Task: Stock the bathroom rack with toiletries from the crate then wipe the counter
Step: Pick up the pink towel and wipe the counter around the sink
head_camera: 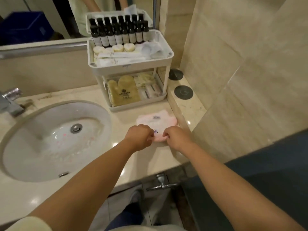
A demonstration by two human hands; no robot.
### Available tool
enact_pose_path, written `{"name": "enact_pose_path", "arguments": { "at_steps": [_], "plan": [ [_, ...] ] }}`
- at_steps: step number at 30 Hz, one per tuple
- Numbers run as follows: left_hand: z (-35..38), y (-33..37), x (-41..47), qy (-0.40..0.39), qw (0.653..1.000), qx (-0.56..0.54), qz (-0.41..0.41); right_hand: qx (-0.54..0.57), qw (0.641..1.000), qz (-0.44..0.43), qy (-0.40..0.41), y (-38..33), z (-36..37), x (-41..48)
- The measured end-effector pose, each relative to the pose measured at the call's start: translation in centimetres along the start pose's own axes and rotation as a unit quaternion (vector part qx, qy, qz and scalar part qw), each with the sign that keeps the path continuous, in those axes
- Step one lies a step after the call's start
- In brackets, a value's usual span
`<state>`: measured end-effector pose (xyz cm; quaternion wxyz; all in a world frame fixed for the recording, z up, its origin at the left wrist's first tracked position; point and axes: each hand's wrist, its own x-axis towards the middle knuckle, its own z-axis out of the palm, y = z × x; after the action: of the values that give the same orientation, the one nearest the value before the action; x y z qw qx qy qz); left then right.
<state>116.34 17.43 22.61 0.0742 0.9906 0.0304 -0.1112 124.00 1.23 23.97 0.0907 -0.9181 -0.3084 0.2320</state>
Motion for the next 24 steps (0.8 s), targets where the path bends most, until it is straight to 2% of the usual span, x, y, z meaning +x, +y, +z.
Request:
{"name": "enact_pose_path", "arguments": {
  "at_steps": [13,24],
  "plan": [
    [3.2,3.4,-1.7,-0.025,0.996,-0.085,-0.029,-0.072,0.997,-0.017,-0.027,2.7,2.6,-3.0],
    [3.9,6.9,-4.1,-0.048,0.995,-0.076,-0.037,-0.084,0.996,0.000,-0.038,3.9,3.8,-6.0]
  ]
}}
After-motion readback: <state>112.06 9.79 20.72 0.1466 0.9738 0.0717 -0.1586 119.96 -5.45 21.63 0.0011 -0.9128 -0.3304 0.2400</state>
